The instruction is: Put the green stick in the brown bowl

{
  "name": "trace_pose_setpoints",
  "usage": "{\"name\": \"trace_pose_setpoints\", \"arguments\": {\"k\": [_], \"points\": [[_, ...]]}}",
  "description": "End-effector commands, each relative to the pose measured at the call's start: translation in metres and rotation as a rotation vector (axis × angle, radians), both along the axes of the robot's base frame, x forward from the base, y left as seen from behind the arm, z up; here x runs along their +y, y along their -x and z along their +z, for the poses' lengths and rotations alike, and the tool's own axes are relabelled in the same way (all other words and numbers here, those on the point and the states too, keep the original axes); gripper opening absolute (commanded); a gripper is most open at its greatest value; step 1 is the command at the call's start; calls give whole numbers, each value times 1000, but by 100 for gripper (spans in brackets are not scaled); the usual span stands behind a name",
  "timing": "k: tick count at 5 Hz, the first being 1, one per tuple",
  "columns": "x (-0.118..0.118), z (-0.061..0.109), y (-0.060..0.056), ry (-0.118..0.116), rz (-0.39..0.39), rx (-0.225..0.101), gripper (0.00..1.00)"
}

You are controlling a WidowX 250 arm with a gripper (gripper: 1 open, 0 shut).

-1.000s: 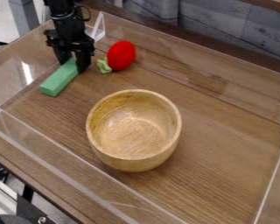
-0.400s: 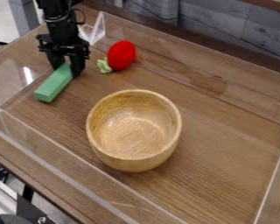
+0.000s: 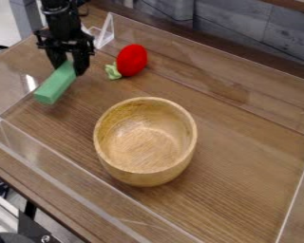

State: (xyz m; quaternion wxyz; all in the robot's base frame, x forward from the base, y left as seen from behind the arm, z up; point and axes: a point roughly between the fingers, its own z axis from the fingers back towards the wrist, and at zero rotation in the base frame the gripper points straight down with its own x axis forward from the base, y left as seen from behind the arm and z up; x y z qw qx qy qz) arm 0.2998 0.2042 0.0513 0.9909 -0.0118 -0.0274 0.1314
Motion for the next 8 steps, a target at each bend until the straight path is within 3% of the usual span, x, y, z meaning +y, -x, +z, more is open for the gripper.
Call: {"name": "trace_pose_setpoints", "arguments": {"k": [1, 8], "points": [[4, 32, 1, -35, 38, -61, 0], [-22, 29, 9, -34, 92, -39, 0]]}}
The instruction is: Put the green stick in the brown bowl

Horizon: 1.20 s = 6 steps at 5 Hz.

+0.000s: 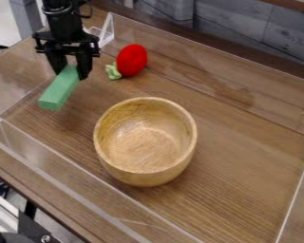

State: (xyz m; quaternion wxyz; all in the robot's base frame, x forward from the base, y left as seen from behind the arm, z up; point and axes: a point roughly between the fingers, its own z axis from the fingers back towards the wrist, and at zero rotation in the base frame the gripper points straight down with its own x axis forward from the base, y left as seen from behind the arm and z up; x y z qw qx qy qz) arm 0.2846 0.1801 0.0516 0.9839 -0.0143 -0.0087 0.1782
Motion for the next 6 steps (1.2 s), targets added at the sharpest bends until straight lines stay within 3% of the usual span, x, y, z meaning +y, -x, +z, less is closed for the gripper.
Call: {"name": "trace_pose_setpoints", "arguments": {"k": [1, 5, 6], "points": [[-3, 30, -5, -49, 4, -73, 0], [-42, 34, 1, -43, 23, -76, 0], [-49, 42, 1, -38, 20, -82, 0]]}}
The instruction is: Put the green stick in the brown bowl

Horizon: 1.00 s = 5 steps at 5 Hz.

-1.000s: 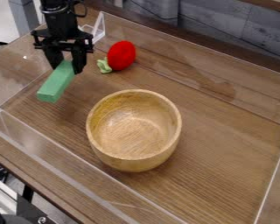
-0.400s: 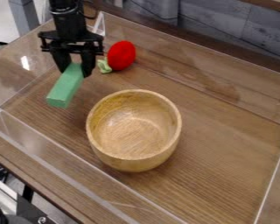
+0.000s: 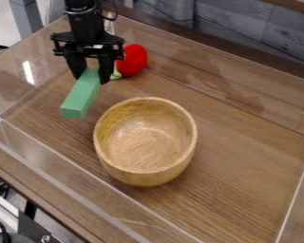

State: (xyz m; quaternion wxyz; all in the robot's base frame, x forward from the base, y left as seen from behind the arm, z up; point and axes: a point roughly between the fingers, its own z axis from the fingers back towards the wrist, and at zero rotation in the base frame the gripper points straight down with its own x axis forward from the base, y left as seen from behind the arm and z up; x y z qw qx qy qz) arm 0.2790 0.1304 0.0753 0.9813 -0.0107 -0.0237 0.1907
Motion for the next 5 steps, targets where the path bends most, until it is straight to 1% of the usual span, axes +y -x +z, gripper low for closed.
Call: {"name": "trace_pose_setpoints", "arguments": {"k": [1, 3, 4, 5], "points": [[-7, 27, -3, -21, -10, -59, 0], [-33, 42, -2, -8, -31, -72, 0], [-53, 43, 1, 2, -62, -73, 0], [-75, 36, 5, 2, -111, -67, 0]]}}
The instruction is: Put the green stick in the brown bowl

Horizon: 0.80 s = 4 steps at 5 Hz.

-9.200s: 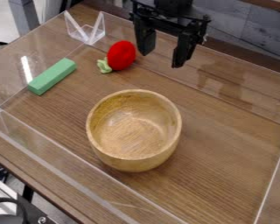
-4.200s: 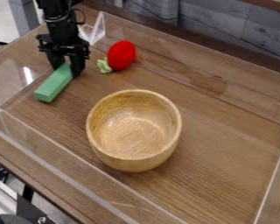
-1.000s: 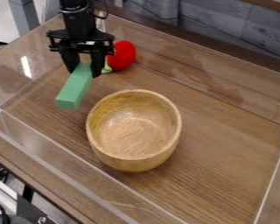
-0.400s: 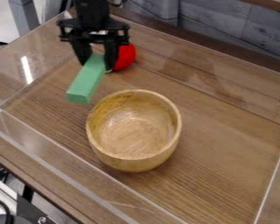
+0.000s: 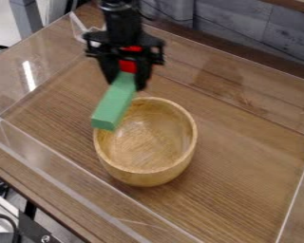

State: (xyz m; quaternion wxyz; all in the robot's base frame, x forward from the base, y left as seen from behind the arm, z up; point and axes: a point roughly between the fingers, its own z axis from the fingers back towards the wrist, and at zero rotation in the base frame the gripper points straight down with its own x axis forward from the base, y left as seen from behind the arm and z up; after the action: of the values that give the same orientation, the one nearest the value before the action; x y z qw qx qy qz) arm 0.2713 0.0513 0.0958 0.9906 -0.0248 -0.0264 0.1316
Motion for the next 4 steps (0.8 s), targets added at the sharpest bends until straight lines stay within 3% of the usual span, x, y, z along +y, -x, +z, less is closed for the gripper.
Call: {"name": "trace_pose_setpoints", "arguments": {"k": [1, 2, 3, 4], "points": [[-13, 4, 5, -23, -48, -49, 0], [-21, -3, 10, -21, -87, -40, 0], [-23, -5, 10, -10, -104, -36, 100], [-22, 3, 13, 2, -107, -37, 100]]}}
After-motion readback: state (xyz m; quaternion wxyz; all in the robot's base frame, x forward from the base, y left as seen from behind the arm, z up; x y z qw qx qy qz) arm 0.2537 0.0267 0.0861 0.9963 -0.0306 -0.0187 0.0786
